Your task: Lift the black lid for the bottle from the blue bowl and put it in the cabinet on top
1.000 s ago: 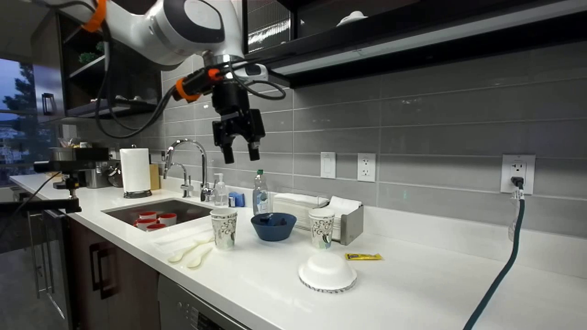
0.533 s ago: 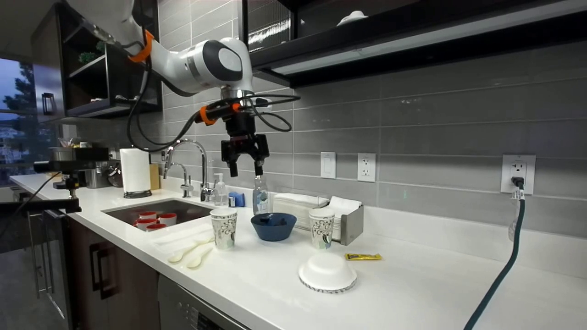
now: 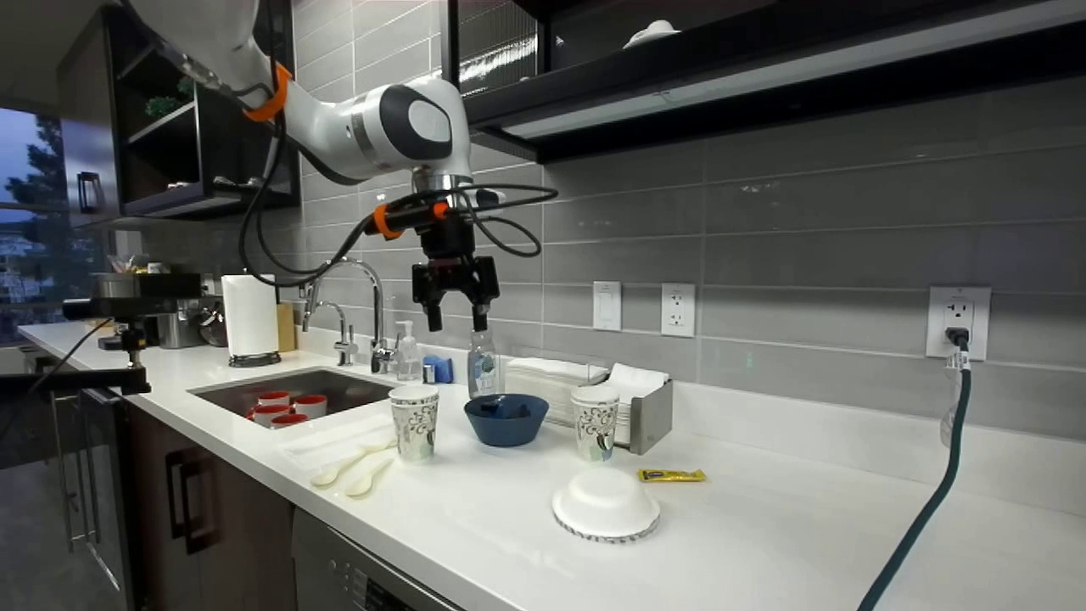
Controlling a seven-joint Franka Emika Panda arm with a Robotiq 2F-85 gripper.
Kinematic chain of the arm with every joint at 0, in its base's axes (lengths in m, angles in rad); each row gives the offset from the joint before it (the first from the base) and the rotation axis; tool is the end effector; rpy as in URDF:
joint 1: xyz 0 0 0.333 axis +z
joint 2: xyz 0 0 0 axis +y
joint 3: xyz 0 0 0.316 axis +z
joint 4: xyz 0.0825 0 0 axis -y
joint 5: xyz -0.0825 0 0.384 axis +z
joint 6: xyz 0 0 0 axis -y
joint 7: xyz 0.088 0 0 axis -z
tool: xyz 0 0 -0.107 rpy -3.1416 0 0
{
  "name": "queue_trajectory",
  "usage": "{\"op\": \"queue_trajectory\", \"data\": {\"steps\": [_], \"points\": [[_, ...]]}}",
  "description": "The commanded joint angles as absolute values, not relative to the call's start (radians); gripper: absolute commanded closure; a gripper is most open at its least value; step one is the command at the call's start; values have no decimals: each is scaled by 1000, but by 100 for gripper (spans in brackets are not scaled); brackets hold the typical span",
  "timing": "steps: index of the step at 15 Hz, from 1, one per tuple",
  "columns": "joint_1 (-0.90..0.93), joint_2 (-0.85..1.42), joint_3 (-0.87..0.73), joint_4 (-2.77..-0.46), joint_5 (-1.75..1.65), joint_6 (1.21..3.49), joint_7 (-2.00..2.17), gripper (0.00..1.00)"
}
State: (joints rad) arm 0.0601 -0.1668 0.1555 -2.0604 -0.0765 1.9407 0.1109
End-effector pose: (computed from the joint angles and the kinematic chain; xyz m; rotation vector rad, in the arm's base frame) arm 0.5011 0.1080 0.5112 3.0447 0.1970 0.0915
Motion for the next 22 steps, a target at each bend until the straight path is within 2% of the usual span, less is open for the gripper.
{"op": "queue_trajectory", "data": {"steps": [1, 4, 7, 10, 12, 13, 18, 22], "points": [[92, -129, 151, -2143, -20, 2143, 132, 0], [104, -61, 157, -2153, -37, 2341, 150, 0], [106, 53, 146, -2083, -53, 2443, 129, 0], [108, 168, 134, -1962, -44, 2434, 132, 0], [105, 238, 136, -1864, 18, 2328, 87, 0], [112, 153, 127, -1982, -28, 2402, 122, 0], [113, 230, 126, -1889, -3, 2353, 106, 0], [113, 332, 142, -1812, 61, 2492, 71, 0]]}}
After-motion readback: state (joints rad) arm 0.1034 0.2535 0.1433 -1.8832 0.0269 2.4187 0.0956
